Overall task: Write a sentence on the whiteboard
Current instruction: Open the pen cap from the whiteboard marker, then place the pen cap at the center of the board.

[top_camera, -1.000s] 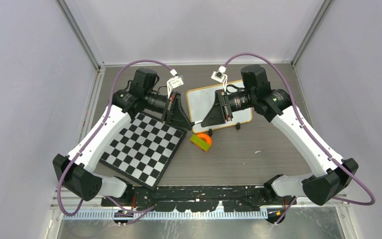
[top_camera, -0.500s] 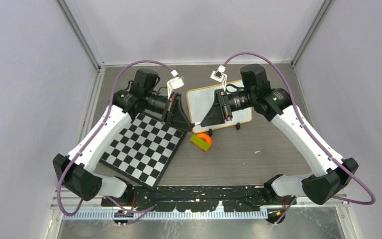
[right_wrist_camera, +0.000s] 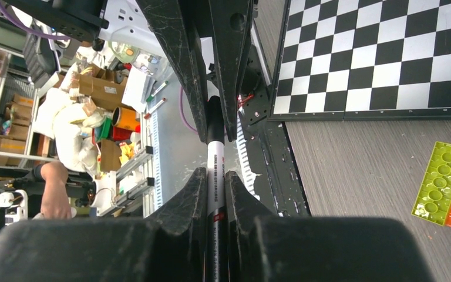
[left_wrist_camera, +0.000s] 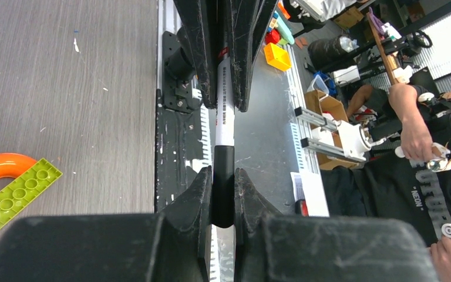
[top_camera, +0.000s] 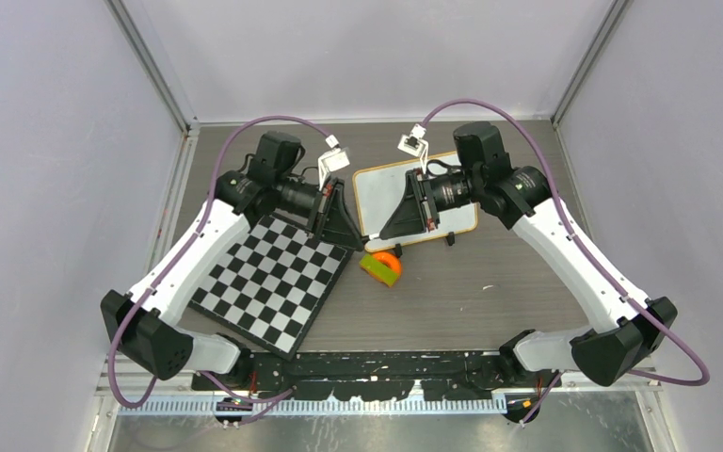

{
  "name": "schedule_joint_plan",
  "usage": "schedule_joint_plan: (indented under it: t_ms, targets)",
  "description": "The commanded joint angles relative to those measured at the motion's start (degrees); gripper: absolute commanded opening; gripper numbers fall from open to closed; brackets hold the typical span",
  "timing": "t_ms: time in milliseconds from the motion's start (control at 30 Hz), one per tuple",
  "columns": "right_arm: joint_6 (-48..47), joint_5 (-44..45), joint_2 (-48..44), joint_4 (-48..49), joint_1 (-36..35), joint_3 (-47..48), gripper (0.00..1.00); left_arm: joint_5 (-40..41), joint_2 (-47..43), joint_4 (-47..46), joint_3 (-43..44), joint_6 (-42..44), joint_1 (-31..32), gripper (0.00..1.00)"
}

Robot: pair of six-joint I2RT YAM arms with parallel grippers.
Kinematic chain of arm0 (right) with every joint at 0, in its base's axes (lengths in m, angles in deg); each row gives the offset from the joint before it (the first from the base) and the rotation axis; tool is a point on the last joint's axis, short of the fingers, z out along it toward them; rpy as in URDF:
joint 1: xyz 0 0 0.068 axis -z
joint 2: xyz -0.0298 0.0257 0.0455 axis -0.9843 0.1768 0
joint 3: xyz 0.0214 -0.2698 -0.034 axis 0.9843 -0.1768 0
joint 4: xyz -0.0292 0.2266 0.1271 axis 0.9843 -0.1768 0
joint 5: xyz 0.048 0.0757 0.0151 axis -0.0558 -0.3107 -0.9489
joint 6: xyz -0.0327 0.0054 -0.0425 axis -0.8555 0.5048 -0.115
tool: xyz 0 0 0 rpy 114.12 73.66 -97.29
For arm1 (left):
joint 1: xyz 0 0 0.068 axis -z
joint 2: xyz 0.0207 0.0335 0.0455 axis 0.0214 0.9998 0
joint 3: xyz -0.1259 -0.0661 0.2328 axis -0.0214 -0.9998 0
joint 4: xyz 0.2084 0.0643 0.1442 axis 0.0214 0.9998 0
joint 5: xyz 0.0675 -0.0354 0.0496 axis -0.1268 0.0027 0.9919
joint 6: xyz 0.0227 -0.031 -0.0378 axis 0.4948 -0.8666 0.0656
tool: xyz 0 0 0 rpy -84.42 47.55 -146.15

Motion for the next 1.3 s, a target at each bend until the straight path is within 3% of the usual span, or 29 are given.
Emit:
schedule_joint_plan:
  t_ms: [0, 133, 367, 467, 600, 733, 900, 1133, 1267]
  targets:
    - [-2.8, 1.5, -1.2, -1.6, 1.0, 0.9, 0.00, 2.1, -1.1, 4.5, 0.3, 6.1, -0.1, 0.00]
    - [-2.1, 1.0, -1.9, -1.4, 5.9, 1.3, 0.00, 4.2, -0.9, 11.6, -0.4, 13.6, -0.9, 0.00]
    - [-1.6, -2.4, -2.7, -1.5, 14.7, 2.4, 0.00, 7.3, -2.6, 13.2, -5.5, 18.7, -3.8, 0.00]
    - [-3.0, -0.7, -3.7, -2.2, 17.3, 0.9, 0.00, 13.4, -3.6, 13.7, -7.8, 22.0, -3.9, 0.00]
    - [-8.1, 8.1, -4.6, -6.5, 17.5, -1.6, 0.00, 22.9, -3.8, 13.4, -11.6, 25.8, -3.3, 0.00]
    - [-11.0, 15.7, -7.3, -7.3, 17.5, -5.1, 0.00, 36.4, -1.4, 14.8, -14.2, 31.0, 2.5, 0.00]
    - [-14.5, 25.0, -9.5, -9.8, 17.5, -8.2, 0.00, 47.6, 3.9, 10.5, -16.6, 30.8, 11.3, 0.00]
    - [-7.9, 41.4, -12.1, -7.6, 17.8, -12.0, 0.00, 54.3, 10.6, -0.1, -20.3, 30.0, 18.5, 0.00]
    - [-8.7, 40.1, -16.0, -4.7, 18.7, -14.4, 0.00, 56.5, 13.0, -5.0, -22.1, 29.8, 20.8, 0.02]
